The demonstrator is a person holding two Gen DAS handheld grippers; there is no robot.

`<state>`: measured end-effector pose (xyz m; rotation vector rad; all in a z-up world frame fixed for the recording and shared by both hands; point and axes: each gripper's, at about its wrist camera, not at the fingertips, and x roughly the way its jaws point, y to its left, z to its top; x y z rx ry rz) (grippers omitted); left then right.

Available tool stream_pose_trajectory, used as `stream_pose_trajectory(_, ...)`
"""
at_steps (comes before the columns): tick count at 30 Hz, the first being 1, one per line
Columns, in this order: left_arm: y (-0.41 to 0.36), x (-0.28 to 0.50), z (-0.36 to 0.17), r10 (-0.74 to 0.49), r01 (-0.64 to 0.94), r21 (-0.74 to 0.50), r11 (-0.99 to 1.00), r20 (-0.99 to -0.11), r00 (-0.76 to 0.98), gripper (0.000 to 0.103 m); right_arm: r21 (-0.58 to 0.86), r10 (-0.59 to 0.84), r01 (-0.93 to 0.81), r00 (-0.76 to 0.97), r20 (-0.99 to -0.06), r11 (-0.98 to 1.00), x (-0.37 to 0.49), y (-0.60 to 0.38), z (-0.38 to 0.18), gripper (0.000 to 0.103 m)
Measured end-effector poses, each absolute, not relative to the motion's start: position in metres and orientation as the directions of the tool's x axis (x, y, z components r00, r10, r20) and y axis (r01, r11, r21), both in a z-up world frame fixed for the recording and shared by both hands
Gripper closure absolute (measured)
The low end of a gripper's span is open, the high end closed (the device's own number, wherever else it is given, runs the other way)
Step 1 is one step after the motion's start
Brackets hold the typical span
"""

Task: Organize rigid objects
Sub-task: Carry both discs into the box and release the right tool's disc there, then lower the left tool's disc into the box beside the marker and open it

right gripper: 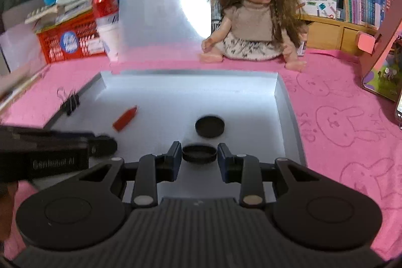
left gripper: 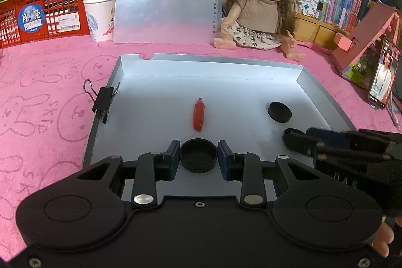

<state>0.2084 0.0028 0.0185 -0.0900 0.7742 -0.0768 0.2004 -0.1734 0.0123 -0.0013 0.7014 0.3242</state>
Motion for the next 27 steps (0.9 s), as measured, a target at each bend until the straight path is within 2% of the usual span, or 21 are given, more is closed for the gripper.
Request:
stream_pose_trajectory(5,0.000,0.208,0.018,-0.096,0.048,-0.088,0.995,-0.694,0.714,0.072,0.065,0.278,-0.313,0.706,-0.651,0.947,0.196,-0.171,0.010,0.067)
stream_pose_trajectory(17,0.001,0.231,0.020,-0.107,0.037,-0.115,0.993,-0.707,0.699,0.072,0.106,0.292,-0.301,0.686,-0.666,0.948,0.218,-0.173,0.010,0.067)
stream_pose_trajectory(27,-0.005,0.250,0.017,-0.074,0.026,-0.079,0.997,-0.703,0.707,0.072,0.088,0.281,-0.300,0.695,-0.662,0.950,0.231,-0.170,0.006,0.067)
